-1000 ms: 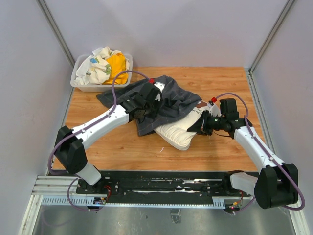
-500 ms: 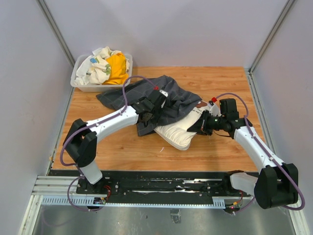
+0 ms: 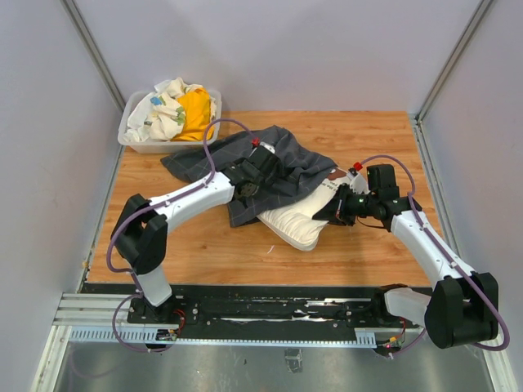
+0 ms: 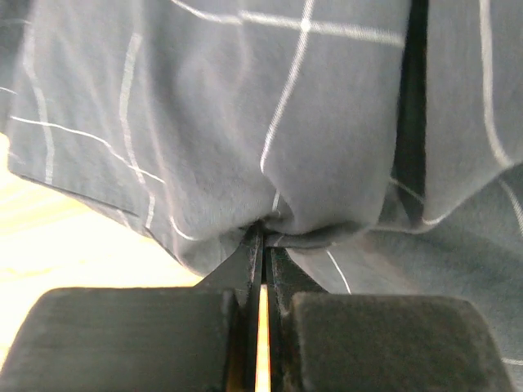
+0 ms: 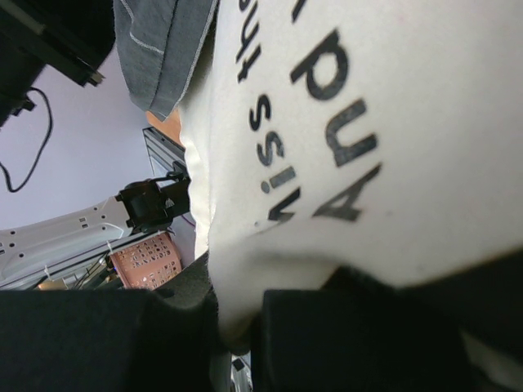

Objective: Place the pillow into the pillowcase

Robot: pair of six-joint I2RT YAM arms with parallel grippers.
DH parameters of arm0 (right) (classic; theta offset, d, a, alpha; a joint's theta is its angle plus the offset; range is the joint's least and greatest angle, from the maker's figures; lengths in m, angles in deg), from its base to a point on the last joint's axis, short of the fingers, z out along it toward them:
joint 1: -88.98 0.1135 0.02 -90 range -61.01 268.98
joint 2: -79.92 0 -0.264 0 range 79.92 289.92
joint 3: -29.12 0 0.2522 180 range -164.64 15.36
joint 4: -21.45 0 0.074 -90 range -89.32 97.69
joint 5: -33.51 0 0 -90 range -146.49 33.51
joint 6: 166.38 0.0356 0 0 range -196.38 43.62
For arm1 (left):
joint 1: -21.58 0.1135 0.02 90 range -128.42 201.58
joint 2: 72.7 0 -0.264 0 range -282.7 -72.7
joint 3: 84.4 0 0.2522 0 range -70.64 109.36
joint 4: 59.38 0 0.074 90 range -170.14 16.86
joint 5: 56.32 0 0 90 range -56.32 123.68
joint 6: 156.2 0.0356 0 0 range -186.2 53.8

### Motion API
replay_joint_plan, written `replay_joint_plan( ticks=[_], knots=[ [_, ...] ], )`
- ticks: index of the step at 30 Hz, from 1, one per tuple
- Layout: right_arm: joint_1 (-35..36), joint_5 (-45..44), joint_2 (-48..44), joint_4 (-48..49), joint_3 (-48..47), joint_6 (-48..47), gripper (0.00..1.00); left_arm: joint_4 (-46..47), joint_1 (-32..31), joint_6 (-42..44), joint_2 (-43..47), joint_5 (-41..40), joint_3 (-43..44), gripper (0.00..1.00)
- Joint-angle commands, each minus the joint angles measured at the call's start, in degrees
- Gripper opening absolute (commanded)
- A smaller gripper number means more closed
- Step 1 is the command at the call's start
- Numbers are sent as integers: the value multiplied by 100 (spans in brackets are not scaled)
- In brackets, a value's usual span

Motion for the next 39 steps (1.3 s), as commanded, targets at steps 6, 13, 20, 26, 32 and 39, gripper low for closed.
replay_joint_plan(
  ticks=[6,13,20,26,32,39],
  knots=[
    [-52,264,-122,87,-165,-48,6,-237,207,206,-21,-1349,2127,0],
    [-42,275,-111,-43,-280,-117,7,-412,1011,675,-1345,-1133,4848,0],
    [-44,267,-186,-219,-358,-175,7,-134,1660,870,-2553,-1000,6131,8],
    [-44,234,-188,-229,-375,-164,7,-110,1727,418,-2201,-799,5128,43],
    [-37,223,-141,-207,-294,-219,7,206,1343,128,-693,-64,3522,44],
    [-36,200,-121,-79,-164,-199,8,581,206,147,822,680,1039,42]
  ],
)
